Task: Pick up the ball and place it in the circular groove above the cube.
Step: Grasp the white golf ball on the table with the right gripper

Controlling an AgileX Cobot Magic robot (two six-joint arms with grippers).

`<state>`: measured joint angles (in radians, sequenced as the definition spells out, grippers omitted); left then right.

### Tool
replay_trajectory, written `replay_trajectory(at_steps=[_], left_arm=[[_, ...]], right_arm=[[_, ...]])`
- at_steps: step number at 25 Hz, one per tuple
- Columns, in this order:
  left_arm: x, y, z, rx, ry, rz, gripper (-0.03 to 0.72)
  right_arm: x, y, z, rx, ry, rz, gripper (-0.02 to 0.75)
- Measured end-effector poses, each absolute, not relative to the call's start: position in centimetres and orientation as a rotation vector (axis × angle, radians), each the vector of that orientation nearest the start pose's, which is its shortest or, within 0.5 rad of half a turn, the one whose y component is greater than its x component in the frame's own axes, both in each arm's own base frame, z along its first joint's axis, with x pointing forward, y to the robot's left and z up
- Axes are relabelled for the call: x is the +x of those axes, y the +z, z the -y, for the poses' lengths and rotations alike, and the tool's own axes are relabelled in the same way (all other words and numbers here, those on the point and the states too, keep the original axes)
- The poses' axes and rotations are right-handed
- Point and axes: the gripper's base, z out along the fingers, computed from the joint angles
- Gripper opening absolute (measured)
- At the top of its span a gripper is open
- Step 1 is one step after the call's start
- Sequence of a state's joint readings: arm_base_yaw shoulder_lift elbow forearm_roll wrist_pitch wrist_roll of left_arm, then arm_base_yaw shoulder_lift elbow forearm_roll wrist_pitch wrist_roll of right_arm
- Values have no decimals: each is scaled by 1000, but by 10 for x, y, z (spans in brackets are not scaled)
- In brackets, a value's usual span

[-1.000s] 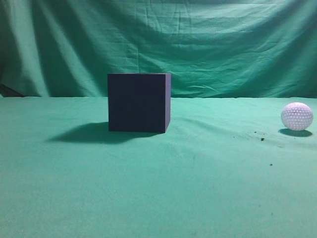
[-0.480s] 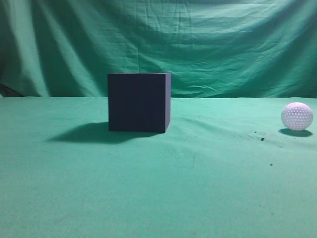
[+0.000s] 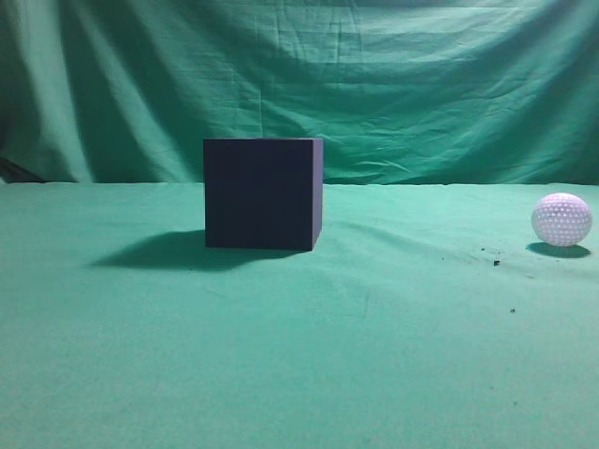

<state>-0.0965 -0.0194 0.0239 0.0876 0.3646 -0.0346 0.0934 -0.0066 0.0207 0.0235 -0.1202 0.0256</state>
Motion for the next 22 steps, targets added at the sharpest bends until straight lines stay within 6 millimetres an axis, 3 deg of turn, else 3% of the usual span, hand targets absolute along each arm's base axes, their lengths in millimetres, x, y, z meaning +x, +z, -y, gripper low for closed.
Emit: replay_trajectory(at_steps=[6, 14, 17, 22], left_arm=[[52, 173, 2, 111, -5, -1848, 0], [52, 173, 2, 111, -5, -1848, 0], [52, 173, 2, 111, -5, -1848, 0], [52, 173, 2, 111, -5, -1848, 0]], right_arm=[[74, 237, -7, -23, 126, -1653, 0], [113, 237, -18, 256, 385, -2023, 0], [127, 239, -21, 168, 340, -2116, 0], [162, 257, -32, -178, 245, -2304, 0]])
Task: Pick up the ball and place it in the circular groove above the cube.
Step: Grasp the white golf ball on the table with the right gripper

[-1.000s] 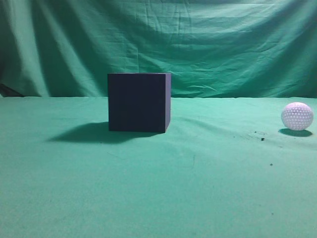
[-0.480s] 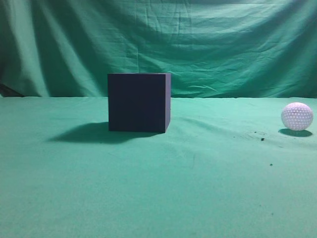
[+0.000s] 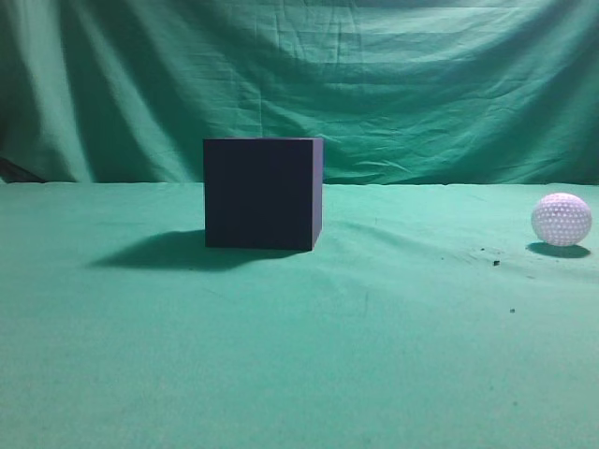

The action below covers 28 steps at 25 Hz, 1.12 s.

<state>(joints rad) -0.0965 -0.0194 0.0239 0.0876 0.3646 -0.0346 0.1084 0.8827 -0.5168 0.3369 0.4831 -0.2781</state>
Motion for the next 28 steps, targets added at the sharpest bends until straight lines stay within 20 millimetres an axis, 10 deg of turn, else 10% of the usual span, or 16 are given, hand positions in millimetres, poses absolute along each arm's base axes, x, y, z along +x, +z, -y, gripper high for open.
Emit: replay_trajectory(at_steps=[12, 22, 28], left_arm=[[52, 173, 2, 111, -5, -1848, 0], [52, 173, 2, 111, -5, -1848, 0], [52, 173, 2, 111, -5, -1848, 0]], right_arm=[[255, 230, -78, -473, 61, -2750, 0], [299, 193, -92, -413, 51, -2812, 533], [312, 172, -96, -374, 62, -2792, 533]])
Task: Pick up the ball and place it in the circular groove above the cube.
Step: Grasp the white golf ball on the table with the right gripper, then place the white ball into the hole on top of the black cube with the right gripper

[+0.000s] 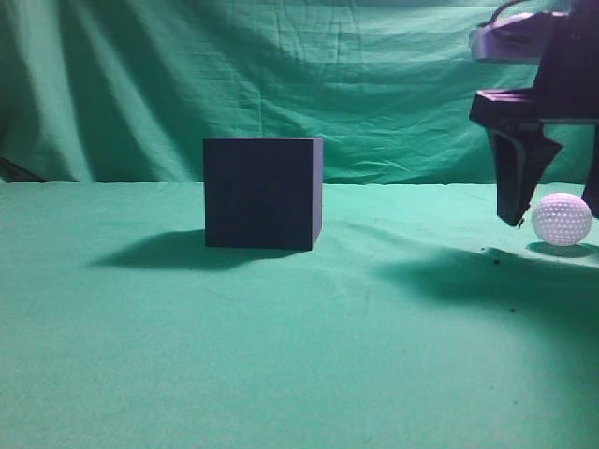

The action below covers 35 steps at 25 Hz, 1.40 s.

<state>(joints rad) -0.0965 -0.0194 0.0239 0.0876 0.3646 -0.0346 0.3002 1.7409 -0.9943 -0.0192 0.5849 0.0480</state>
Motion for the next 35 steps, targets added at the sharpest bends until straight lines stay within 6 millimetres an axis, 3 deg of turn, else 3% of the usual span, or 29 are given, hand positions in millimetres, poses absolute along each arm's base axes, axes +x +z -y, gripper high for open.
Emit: replay_trajectory(at_steps=[6, 10, 12, 15, 18, 21, 25, 31, 35], left_arm=[[52, 173, 2, 111, -5, -1848, 0], [52, 173, 2, 111, -5, -1848, 0], [52, 173, 2, 111, -5, -1848, 0], [52, 173, 2, 111, -5, -1848, 0], [52, 173, 2, 111, -5, -1848, 0], [52, 173, 2, 111, -5, -1848, 0], [52, 173, 2, 111, -5, -1848, 0], [52, 173, 2, 111, -5, -1848, 0], [52, 173, 2, 111, -5, -1848, 0]], right_arm=[[317, 159, -97, -379, 54, -2801, 533], [318, 157, -97, -377, 48, -2804, 306], [318, 158, -97, -373, 46, -2816, 310], [325, 170, -99, -373, 41, -2829, 310], [334, 200, -106, -372, 55, -2787, 310], [336, 236, -124, -420, 91, -2717, 310], [327, 268, -168, -542, 182, -2634, 310], [303, 272, -235, -789, 272, -2508, 310], [306, 262, -258, -847, 284, -2495, 310]])
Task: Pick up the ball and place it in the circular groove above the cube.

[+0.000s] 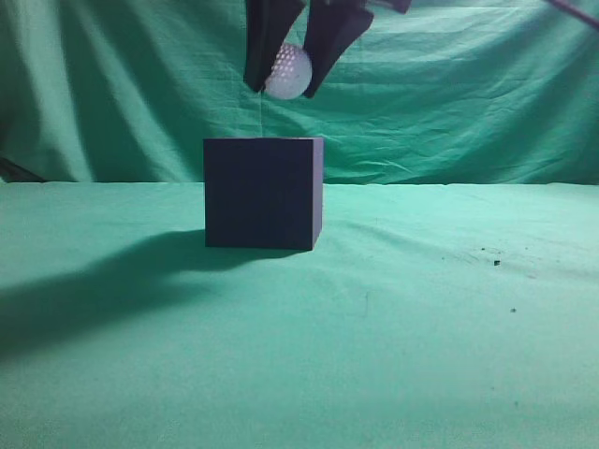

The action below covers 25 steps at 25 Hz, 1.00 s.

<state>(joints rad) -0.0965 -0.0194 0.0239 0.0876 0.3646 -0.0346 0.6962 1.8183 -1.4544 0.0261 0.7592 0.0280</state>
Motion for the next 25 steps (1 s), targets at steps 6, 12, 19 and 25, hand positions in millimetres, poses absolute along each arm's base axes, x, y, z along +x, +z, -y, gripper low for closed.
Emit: replay_trajectory(at_steps=[6, 12, 19, 25], left_arm=[[52, 173, 2, 111, -5, -1848, 0], [52, 173, 2, 111, -5, -1848, 0], [52, 173, 2, 111, -5, -1848, 0], [52, 173, 2, 111, -5, -1848, 0]], right_arm=[[319, 242, -271, -861, 276, -2513, 310], [324, 233, -275, -865, 272, -2517, 310], [325, 233, -276, -865, 276, -2503, 607], [318, 251, -270, -836, 287, -2510, 526]])
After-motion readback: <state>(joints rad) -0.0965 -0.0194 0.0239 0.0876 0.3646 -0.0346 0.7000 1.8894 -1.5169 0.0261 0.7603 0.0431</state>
